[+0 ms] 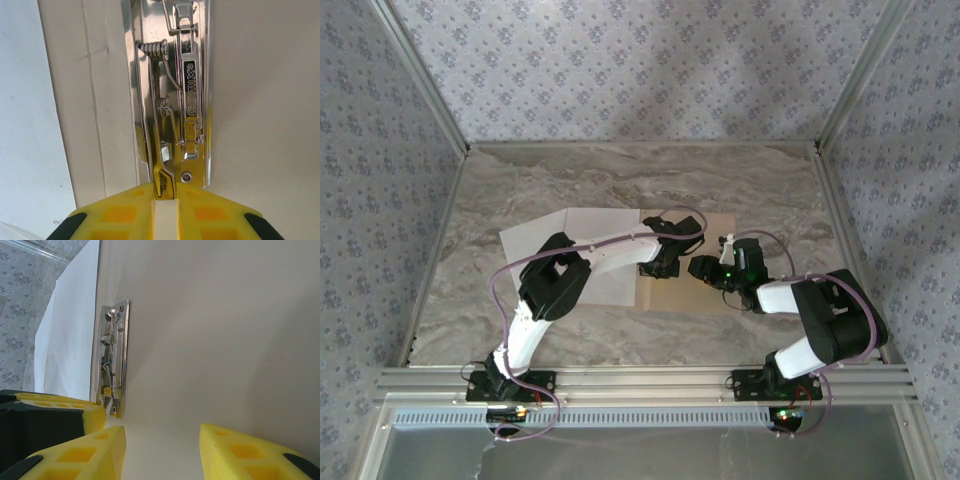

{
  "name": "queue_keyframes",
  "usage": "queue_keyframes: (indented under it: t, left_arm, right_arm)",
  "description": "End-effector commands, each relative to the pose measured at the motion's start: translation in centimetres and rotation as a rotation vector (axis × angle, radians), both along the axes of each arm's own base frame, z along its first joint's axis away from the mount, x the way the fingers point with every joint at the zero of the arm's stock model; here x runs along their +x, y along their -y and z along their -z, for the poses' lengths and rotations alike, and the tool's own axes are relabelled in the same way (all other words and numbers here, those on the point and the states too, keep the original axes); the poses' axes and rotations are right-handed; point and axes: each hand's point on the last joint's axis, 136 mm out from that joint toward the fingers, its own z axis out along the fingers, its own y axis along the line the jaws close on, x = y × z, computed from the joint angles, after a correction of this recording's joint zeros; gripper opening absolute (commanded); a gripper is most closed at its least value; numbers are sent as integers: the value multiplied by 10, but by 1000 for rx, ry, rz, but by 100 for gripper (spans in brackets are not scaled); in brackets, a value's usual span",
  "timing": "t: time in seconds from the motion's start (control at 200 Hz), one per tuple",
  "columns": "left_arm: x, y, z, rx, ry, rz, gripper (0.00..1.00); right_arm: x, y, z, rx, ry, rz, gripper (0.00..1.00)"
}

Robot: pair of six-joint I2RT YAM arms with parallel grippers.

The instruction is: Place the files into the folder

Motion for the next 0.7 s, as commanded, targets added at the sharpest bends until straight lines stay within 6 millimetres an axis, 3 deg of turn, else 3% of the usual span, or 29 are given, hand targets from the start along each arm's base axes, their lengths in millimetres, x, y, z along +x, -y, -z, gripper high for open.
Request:
queue_keyframes:
  t: [0.0,0.34,0.695]
  left_arm:
    - [-1,-11,9,45,-23,-17,17]
    - [-4,-3,14,10,-41,-18,14]
    - [-17,0,43,18,-102,-26,11]
  right_arm:
    - [-27,8,37,-47,-163,11,45]
    - [-27,8,37,-45,-165,8,46]
    - [-26,6,39,-40,-174,-1,46]
